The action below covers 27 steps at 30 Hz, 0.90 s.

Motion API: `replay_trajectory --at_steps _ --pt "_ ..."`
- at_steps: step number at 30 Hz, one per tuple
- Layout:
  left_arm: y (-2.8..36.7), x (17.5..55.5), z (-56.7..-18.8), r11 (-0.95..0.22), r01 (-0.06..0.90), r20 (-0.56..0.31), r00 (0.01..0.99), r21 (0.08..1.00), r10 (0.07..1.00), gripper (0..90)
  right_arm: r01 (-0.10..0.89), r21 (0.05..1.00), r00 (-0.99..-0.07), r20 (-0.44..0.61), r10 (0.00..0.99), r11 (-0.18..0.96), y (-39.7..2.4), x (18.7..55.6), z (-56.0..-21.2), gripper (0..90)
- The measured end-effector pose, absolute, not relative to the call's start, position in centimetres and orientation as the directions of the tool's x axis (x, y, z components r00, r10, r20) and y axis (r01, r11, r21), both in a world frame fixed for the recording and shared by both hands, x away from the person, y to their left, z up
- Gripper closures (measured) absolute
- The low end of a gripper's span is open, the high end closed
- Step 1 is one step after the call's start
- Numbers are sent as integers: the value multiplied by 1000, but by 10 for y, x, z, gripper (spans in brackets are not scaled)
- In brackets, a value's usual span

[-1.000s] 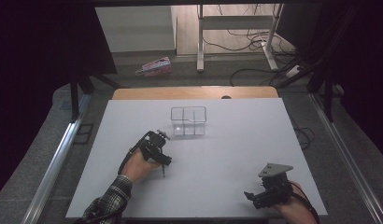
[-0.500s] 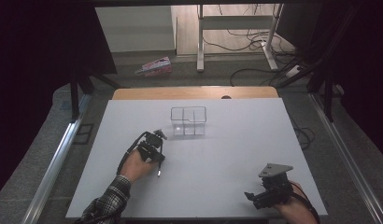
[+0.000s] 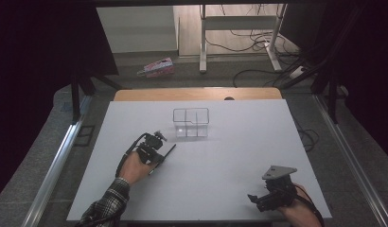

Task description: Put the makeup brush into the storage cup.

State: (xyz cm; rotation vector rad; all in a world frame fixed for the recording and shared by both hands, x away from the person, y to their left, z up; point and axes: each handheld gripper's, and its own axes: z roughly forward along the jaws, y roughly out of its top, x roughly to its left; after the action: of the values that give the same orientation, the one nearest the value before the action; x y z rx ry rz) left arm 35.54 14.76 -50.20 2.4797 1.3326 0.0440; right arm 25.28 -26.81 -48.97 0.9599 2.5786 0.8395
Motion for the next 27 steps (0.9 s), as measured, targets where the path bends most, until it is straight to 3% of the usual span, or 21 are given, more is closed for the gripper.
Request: replay_trajectory --at_steps 27 --pt "155 309 -467 -540 667 -170 696 513 698 855 501 633 -742 -37 669 591 -270 253 -486 5"
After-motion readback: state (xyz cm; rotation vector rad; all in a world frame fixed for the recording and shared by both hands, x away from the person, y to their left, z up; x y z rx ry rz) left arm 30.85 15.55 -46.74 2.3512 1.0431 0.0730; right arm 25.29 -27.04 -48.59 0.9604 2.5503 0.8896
